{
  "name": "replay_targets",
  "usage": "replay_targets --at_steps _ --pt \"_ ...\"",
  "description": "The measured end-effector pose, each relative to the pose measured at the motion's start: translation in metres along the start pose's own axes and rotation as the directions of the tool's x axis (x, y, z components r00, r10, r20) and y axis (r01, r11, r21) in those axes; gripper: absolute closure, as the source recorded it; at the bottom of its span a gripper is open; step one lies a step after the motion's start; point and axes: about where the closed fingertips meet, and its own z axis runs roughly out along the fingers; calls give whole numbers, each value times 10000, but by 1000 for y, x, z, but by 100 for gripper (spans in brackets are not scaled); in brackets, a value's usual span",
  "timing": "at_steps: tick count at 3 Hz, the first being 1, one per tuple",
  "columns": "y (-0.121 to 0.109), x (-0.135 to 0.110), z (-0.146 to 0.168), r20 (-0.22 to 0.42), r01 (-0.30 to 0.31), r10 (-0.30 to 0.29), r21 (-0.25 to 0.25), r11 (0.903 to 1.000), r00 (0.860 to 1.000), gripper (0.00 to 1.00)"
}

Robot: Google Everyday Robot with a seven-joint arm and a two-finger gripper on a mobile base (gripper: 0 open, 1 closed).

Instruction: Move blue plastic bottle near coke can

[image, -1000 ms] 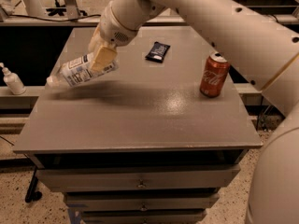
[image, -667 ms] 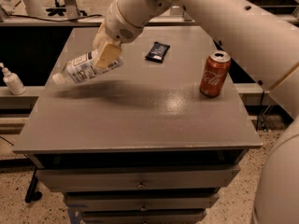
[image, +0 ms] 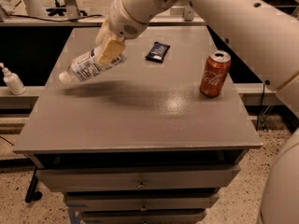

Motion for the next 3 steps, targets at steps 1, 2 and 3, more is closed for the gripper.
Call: replay_targets --at_steps 1,2,3 --pt "2 -7 -13 -284 448 -442 214 9988 9986 100" --pt "-3 -8 -38 -687 898 -858 585 9942 9939 100" --pt "-11 6 -72 -1288 1171 -1041 981 9883 9862 100"
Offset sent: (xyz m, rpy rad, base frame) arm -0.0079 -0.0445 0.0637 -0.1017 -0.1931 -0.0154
